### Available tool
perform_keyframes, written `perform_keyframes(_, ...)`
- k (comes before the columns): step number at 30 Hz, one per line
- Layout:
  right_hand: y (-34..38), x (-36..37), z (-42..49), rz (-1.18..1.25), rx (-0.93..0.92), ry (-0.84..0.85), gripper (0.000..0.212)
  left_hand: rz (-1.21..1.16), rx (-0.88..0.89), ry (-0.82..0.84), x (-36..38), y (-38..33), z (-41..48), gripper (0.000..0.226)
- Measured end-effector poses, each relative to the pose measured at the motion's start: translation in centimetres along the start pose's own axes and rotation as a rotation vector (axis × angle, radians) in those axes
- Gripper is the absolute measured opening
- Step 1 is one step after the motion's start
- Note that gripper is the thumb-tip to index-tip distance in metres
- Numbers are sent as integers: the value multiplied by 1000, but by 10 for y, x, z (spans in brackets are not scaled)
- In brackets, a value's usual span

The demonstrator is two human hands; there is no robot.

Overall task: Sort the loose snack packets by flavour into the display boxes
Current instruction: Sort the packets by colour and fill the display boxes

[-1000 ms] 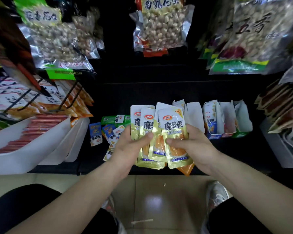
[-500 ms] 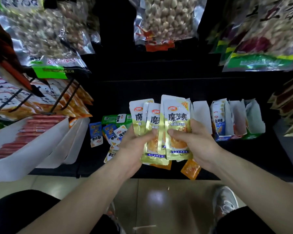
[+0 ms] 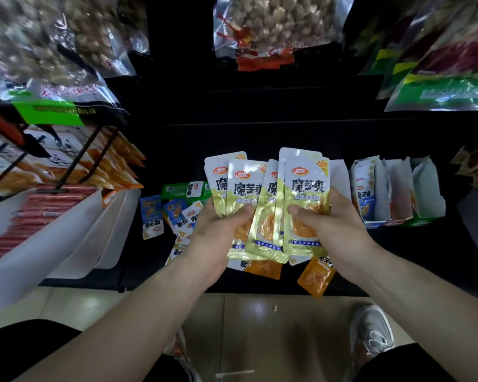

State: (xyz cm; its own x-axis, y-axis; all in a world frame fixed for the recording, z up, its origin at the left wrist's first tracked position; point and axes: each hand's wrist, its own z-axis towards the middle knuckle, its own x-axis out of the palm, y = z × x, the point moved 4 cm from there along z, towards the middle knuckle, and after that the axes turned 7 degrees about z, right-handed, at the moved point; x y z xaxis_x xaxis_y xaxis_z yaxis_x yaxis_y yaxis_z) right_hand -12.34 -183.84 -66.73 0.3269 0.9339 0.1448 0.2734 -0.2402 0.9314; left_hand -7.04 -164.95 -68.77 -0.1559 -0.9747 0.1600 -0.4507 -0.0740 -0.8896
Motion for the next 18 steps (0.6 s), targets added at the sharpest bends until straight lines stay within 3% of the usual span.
perform_keyframes(3,1,-4,0,8,1,-12,34,-4,2,8,-1,5,4,125)
perform_keyframes(5,1,-4,-1,13,12,-6,33,-13,4,26,1,6,0,117)
perform_keyframes(8,-4,2,-5,51,57,56,39,-47,-5,76,9,4,-8,77)
perform_keyframes(10,-8,6,-7,77,88,90,47,-153,-100,143,12,8,-9,46)
perform_keyframes(11,-8,6,-8,91,94,90,50,-202,-146,167,14,8,-12,44)
perform_keyframes(16,-7,1,-9,89,61,86,40,-52,10,59,10,9,-10,86)
perform_keyframes(18,-7,-3,-8,72,40,62,33,-6,53,68,8,7,-11,88)
